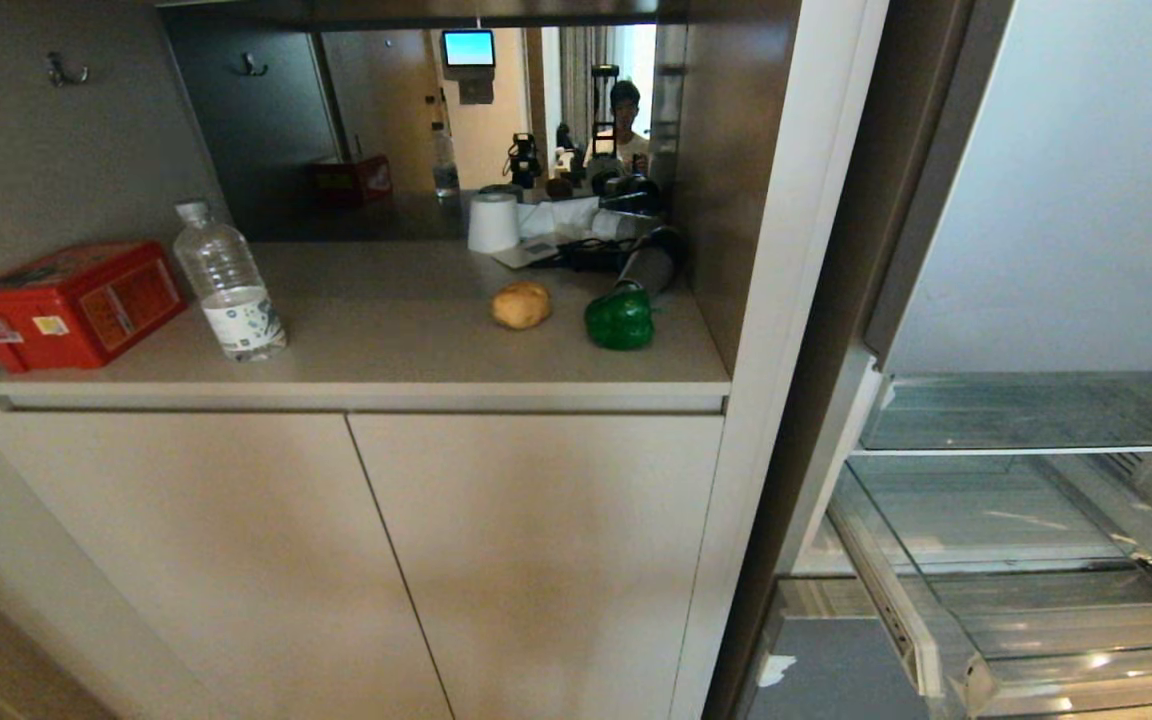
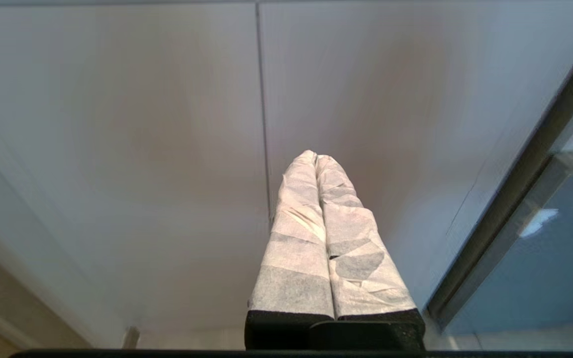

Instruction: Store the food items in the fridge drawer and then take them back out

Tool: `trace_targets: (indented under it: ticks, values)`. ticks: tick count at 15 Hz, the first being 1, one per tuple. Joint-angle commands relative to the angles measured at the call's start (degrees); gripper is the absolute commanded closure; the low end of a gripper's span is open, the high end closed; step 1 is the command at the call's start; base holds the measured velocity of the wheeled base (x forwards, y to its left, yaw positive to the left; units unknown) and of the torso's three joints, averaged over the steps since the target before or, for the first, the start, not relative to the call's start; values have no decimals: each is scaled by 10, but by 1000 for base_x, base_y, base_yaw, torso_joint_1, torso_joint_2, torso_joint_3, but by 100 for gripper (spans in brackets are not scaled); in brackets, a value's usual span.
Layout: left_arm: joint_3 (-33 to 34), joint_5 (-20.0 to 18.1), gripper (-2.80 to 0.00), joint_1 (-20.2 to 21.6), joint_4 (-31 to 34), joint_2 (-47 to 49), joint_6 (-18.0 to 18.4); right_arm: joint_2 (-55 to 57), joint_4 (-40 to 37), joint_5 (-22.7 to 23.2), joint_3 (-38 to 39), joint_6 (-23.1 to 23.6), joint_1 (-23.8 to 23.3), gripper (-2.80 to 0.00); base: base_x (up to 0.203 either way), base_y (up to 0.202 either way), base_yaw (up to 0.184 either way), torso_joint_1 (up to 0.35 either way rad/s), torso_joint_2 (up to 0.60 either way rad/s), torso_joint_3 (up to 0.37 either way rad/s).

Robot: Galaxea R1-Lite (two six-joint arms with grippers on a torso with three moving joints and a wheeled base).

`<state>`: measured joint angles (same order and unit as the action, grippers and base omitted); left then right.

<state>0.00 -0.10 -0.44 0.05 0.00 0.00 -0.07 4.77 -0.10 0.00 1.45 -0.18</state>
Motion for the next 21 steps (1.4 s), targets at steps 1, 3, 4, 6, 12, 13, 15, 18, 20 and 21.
trace_targets:
  ticks: [1,3,4,6,12,13,15,18,20,21]
  values:
    - [0,0,0,0,0,1,0,1,0,5,18,19,0,0,0,0,0,0,0,0]
    - [0,0,0,0,0,1,0,1,0,22,13,56,1,0,0,0,0,0,0,0]
    - [0,0,0,0,0,1,0,1,-1,28,-7,59,1,0,0,0,0,0,0,0]
    - [0,0,0,0,0,1,0,27,-31,80,-84,55,2,0,0,0,0,0,0,0]
    - [0,0,0,0,0,1,0,315,-61,235,-221,-11,67,0,0,0,0,0,0,0]
    - [0,0,0,0,0,1,0,370,-56,249,-238,-14,76,0,0,0,0,0,0,0]
    - [0,0,0,0,0,1,0,477,-4,265,-257,-13,91,0,0,0,0,0,0,0]
    - [0,0,0,0,0,1,0,623,96,256,-285,-13,156,0,0,0,0,0,0,0]
    - [0,0,0,0,0,1,0,708,155,211,-307,-16,237,0,0,0,0,0,0,0]
    - [0,0,0,0,0,1,0,748,187,176,-317,-17,271,0,0,0,0,0,0,0]
